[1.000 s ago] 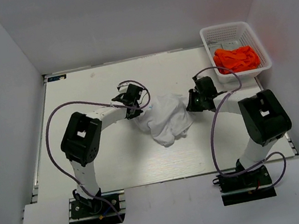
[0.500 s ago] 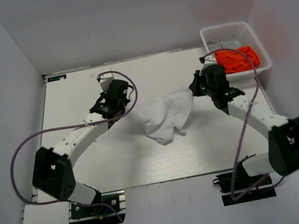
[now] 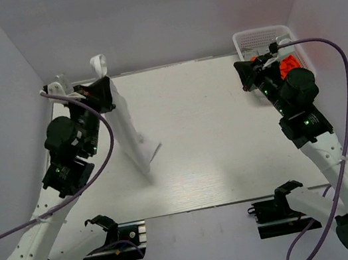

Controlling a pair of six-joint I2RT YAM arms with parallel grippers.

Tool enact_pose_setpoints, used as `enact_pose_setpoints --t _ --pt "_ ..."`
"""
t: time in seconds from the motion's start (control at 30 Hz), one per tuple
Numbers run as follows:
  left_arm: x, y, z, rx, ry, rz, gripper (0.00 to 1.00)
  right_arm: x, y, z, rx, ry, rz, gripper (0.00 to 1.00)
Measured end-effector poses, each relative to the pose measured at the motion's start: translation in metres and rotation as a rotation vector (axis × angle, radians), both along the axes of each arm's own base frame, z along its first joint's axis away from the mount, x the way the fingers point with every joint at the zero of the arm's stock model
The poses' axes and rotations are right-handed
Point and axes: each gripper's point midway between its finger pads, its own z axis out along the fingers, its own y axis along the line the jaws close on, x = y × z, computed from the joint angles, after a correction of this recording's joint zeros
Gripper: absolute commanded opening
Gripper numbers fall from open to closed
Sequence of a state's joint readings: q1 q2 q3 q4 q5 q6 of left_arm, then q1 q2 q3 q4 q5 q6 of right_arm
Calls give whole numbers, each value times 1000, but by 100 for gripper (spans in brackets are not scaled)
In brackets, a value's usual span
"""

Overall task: Fold and stack the t-shirts
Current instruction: Flatten out the tshirt

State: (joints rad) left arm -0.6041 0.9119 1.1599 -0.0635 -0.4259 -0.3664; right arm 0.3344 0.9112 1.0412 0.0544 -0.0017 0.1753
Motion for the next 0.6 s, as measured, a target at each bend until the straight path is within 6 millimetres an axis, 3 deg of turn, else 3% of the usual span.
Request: enact_pose_setpoints --t 0.1,0.17,0.23,0.3,0.33,0.4,0.43,0.47,0.5,0.6 --pt "-7 -22 57 12 -118 -123 0 -3 3 -2 -3 4 20 0" --pt "0 -45 88 31 -171 -200 0 -1 3 -16 -9 34 20 0" --pt "18 -73 103 57 -191 -271 0 0 4 -32 -17 73 19 0" --pt "45 -108 99 92 -177 -350 0 1 3 -51 -22 123 12 0" --pt "59 -127 86 115 -145 -389 0 2 2 -59 -23 146 2 0" --pt "95 -165 43 177 -45 -459 34 4 -1 -72 -25 185 -19 0" --pt "114 -183 14 210 21 -489 57 6 -2 -76 -21 202 -33 0" --pt "131 -199 -20 242 94 -521 92 7 -5 -81 -18 217 -48 0" --pt "144 -213 -61 276 182 -549 100 7 -7 -86 -17 231 -65 0" --pt "163 -234 -194 367 489 -601 100 9 -15 -106 -16 286 -113 0"
